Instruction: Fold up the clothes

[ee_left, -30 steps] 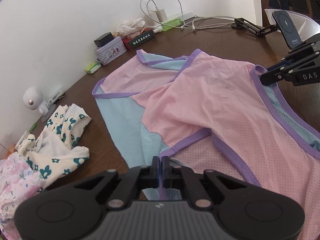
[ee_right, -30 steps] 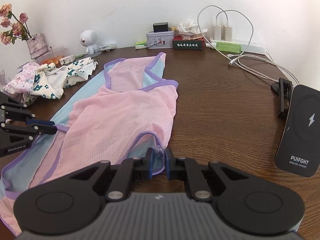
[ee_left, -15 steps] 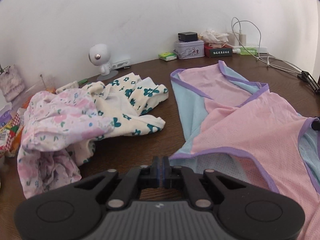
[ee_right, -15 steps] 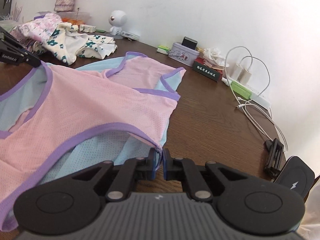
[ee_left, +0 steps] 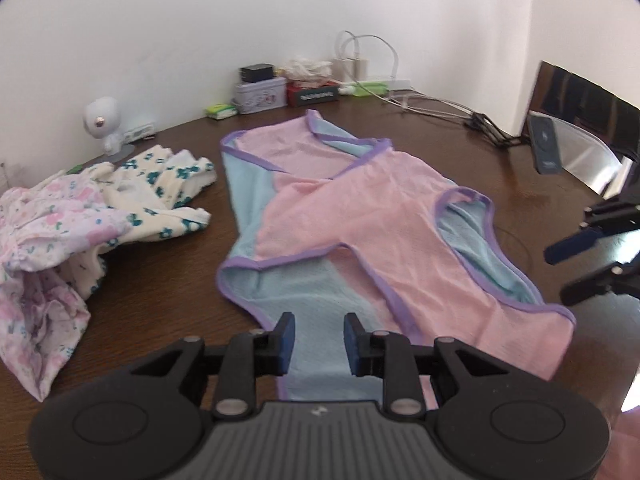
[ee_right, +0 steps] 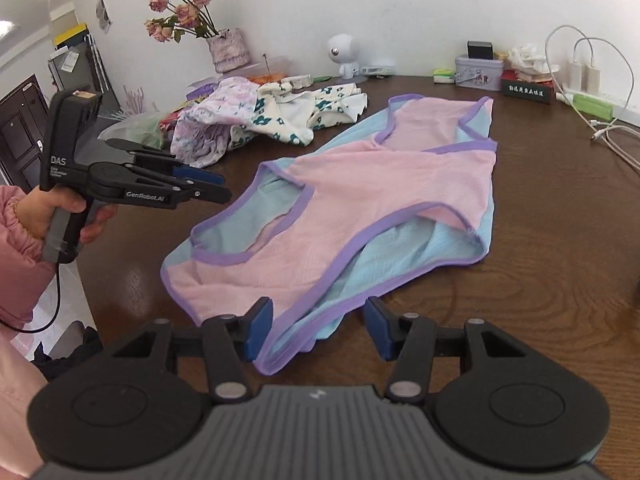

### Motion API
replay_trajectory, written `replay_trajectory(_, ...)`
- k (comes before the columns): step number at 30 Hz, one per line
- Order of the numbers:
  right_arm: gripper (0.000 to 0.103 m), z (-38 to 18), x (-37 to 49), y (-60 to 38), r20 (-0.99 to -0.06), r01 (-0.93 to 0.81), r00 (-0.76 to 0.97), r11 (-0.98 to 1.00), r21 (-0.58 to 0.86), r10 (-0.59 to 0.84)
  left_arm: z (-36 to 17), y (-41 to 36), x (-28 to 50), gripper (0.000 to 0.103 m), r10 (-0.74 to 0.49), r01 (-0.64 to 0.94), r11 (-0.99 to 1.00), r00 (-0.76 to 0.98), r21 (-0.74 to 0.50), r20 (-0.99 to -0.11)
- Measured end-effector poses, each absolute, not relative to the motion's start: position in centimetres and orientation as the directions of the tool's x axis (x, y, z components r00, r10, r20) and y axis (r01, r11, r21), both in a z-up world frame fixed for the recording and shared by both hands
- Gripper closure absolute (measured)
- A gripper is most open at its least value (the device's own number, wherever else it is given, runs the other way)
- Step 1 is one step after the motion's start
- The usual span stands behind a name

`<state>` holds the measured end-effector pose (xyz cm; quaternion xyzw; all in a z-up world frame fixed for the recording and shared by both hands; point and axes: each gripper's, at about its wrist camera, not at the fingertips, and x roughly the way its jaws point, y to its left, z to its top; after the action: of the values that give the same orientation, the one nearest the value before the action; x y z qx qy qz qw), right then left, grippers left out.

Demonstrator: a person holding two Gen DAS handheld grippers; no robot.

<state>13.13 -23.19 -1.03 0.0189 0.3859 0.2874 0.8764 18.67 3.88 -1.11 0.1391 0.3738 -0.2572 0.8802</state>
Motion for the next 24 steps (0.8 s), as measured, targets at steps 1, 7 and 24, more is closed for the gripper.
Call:
replay_trajectory(1,0.052,-1.3,13.0,-22.8,-0.675,-0.475,0.537,0.842,0.256,0.507,-1.4,3.5,18.5,0.082,-0.348,0.564,0.824,0.581,0.055,-0.736)
replay_trajectory(7,0.080,-3.2,15.3,-22.3,-0.713,-0.345,0.495,0.865,0.364,0.497,-2.9,1.1,17.3,0.087,-0.344,0.607,0.792,0.536,0.069,-0.771)
replay_trajectory(24,0.090,-1.4,13.9,-25.3,-0.848,-0.375,0.439,0.918,0.126,0.296,-2.4,1.3,17.2,0.074,-0.415,0.548,0.832,0.515,-0.083,-0.750)
